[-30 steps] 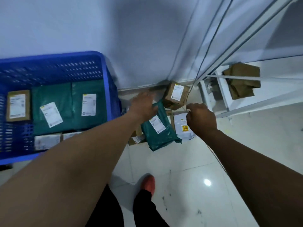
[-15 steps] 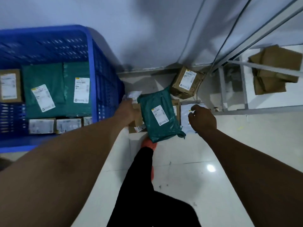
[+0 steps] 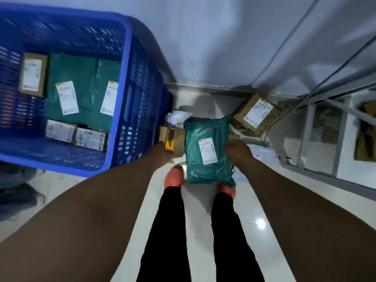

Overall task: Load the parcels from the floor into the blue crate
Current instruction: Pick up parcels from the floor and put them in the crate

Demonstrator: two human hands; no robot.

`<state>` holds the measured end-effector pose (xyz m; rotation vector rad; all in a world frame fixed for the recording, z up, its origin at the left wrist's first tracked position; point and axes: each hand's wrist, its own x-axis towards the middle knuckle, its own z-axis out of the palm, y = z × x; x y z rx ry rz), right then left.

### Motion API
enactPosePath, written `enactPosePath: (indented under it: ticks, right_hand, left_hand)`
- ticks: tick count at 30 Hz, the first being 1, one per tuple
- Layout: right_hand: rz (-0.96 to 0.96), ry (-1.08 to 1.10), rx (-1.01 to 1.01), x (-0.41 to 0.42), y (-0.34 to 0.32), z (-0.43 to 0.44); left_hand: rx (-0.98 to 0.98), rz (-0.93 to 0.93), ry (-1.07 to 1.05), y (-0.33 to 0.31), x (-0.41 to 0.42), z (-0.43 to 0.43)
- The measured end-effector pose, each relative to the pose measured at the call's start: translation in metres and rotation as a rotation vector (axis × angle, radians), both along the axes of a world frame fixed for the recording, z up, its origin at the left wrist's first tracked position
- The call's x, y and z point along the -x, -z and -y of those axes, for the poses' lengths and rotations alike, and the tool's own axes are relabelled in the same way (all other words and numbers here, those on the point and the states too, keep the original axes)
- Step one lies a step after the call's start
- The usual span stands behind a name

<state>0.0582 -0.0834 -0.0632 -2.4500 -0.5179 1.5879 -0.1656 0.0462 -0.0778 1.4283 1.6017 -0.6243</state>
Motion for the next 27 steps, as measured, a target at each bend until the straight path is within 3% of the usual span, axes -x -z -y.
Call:
enactPosePath:
  ticks: [9,15,21,27]
  right_hand:
    - [-0.272,0.091,0.020,0.063,0.091,-0.027]
    - [-0.309,0.211,-0.037,0.104,0.158,-0.069]
    - [-0.309,0.408,-0.105,0.142,0.224,-0.097]
    - [-0.507,0.622,-0.184,0.159,0.234,-0.095]
  left_hand:
    - [0.006,0.013,-0.069,0.084,0.002,-0.009]
    - [-0.042,0.009,-0.140,0.152,0.014,-0.013]
    - [-0.223,0.024,-0.258,0.200,0.026,0.005]
    - [-0.312,0.014,-0.111,0.215,0.030,0.016]
